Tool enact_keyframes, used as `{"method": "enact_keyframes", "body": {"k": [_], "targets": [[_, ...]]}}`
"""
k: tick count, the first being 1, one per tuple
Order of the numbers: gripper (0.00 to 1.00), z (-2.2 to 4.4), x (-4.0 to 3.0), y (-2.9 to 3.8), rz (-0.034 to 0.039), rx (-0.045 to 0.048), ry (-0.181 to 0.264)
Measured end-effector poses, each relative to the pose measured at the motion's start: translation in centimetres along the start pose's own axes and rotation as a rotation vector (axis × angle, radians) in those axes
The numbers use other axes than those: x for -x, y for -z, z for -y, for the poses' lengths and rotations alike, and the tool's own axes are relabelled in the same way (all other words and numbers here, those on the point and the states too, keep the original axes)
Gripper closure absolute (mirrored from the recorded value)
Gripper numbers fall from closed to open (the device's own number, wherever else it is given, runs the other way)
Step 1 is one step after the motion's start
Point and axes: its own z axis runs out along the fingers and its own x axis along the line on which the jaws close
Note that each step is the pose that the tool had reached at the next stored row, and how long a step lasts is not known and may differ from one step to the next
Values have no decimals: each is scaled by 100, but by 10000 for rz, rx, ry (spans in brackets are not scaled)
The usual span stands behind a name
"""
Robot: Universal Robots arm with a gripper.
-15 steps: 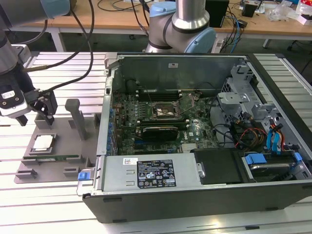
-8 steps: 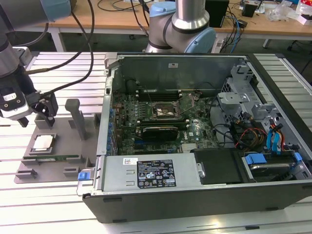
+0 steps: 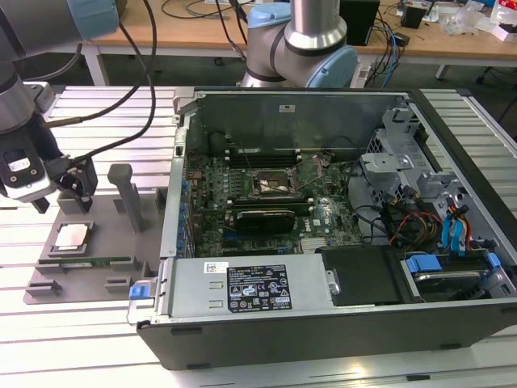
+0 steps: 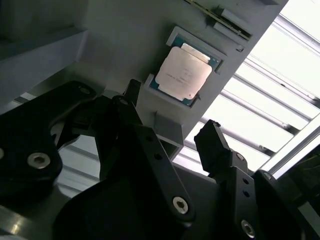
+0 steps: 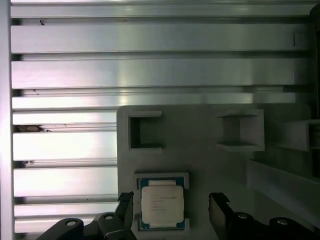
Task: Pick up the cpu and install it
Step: 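Pick up the cpu and move it towards the insertion slot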
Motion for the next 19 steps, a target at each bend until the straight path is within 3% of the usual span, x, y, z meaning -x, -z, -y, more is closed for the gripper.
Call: {"method": "enact_keyframes", "body": {"k": [10,16,19], "targets": [[29,8,-3,-105,0,-7,0],[29,127,-10,-118,0,-28,0],[29,148,-10,-122,1,-28,0]]}}
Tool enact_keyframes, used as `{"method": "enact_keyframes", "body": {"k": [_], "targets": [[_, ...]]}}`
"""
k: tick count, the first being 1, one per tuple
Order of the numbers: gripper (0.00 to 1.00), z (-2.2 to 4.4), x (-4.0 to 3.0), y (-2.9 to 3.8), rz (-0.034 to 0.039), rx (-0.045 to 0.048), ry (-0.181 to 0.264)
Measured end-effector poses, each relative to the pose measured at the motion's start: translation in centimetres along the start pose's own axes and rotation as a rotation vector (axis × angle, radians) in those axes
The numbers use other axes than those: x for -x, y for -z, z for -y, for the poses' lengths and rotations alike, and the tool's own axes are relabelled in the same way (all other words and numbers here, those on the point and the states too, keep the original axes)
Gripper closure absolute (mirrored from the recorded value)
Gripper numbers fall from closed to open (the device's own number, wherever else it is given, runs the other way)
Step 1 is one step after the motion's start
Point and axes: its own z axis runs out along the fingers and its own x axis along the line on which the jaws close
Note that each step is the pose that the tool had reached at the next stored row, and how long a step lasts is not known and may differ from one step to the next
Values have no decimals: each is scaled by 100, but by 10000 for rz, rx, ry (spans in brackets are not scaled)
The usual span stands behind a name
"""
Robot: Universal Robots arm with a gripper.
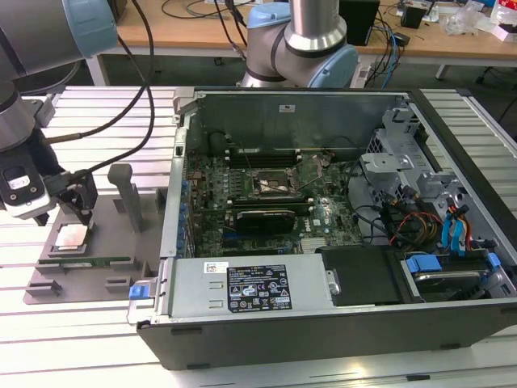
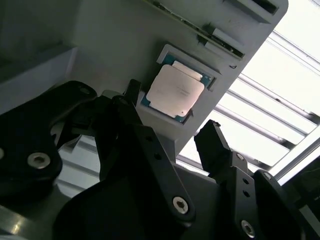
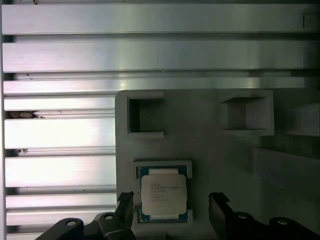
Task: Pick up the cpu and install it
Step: 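Pick up the cpu and move it towards the insertion slot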
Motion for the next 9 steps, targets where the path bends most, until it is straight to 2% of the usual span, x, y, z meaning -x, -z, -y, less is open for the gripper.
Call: {"method": "enact_keyframes", "body": {"k": [9], "targets": [[29,31,0,-26,0,-7,0]]}}
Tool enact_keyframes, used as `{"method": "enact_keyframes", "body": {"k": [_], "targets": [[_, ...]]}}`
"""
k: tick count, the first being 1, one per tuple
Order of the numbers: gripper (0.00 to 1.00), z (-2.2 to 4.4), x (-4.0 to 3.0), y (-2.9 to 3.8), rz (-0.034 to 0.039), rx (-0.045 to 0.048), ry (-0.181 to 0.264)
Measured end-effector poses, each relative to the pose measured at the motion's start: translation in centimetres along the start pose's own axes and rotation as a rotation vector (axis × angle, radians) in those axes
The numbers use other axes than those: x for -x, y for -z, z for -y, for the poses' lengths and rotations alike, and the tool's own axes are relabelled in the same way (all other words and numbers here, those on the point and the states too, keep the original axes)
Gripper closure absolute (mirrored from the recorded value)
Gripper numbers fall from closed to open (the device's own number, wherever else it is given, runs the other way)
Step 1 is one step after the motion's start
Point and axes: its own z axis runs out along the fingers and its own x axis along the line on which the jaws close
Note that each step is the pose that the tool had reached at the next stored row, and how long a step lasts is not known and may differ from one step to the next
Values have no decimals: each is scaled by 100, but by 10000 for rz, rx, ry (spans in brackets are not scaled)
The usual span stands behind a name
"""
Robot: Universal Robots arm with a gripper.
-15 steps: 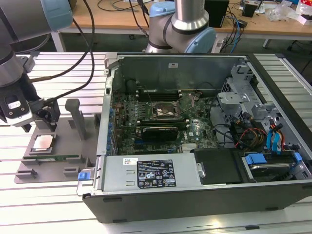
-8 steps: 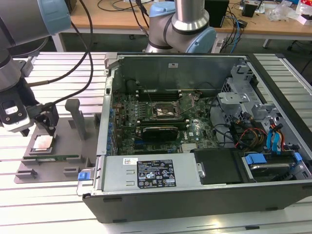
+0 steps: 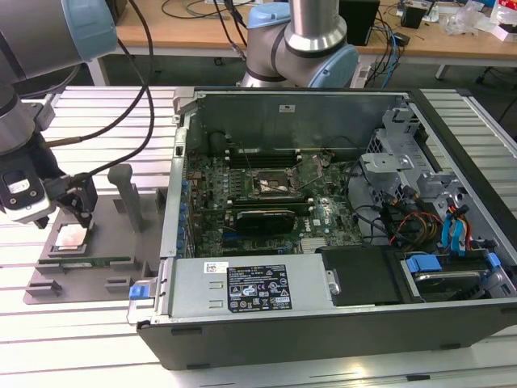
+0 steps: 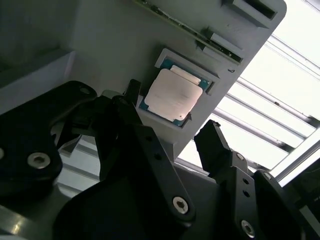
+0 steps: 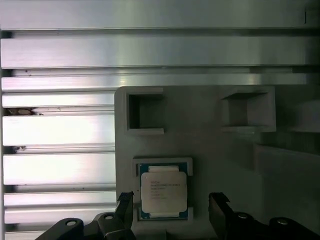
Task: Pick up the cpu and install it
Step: 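Pick up the cpu and move it towards the insertion slot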
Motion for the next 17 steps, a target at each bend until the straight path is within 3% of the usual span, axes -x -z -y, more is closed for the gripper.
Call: {"method": "enact_keyframes", "body": {"k": [3,11,15,17], "targets": [[29,10,0,-13,1,-5,0],[29,26,-3,-124,1,-14,14],[29,26,-4,-154,-3,-9,695],[29,26,-4,-190,-2,-7,761]]}}
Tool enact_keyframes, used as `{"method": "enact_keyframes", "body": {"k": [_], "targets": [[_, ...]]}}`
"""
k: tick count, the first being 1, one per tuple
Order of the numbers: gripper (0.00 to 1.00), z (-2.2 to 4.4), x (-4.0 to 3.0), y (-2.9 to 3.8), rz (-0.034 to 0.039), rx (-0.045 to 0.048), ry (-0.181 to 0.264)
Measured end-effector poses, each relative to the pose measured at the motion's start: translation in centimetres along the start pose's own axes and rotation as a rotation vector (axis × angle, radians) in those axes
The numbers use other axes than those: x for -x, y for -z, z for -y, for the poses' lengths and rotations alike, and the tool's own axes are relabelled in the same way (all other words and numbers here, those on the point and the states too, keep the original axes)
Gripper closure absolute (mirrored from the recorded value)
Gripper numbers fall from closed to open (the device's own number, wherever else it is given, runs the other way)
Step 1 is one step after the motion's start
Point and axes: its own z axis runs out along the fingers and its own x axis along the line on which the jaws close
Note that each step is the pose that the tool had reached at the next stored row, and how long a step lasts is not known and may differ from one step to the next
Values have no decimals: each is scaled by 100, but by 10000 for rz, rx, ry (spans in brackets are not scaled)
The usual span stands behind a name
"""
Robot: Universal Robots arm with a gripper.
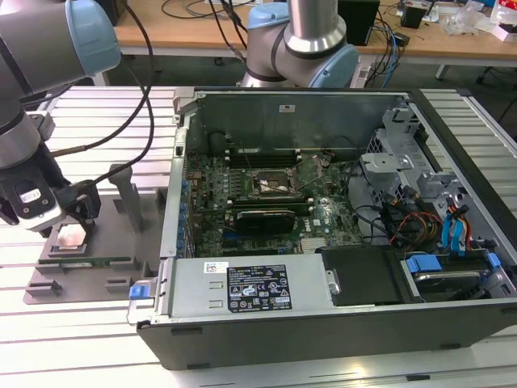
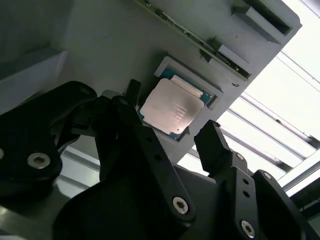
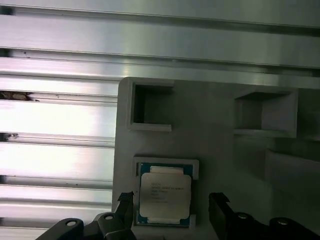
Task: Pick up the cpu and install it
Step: 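Pick up the cpu and move it towards the insertion slot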
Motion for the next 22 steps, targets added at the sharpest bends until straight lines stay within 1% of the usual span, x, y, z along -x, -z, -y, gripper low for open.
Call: {"method": "enact_keyframes", "body": {"k": [3,6,8,12,13,14,22], "targets": [[29,0,-1,-54,0,0,0],[29,0,-3,-136,-1,0,-1],[29,1,-4,-163,-2,-1,0],[29,0,-4,-172,-1,0,0],[37,0,-7,-170,-8,-3,-4],[42,0,-5,-172,-3,-1,-2],[42,0,-4,-175,-2,-1,-1]]}}
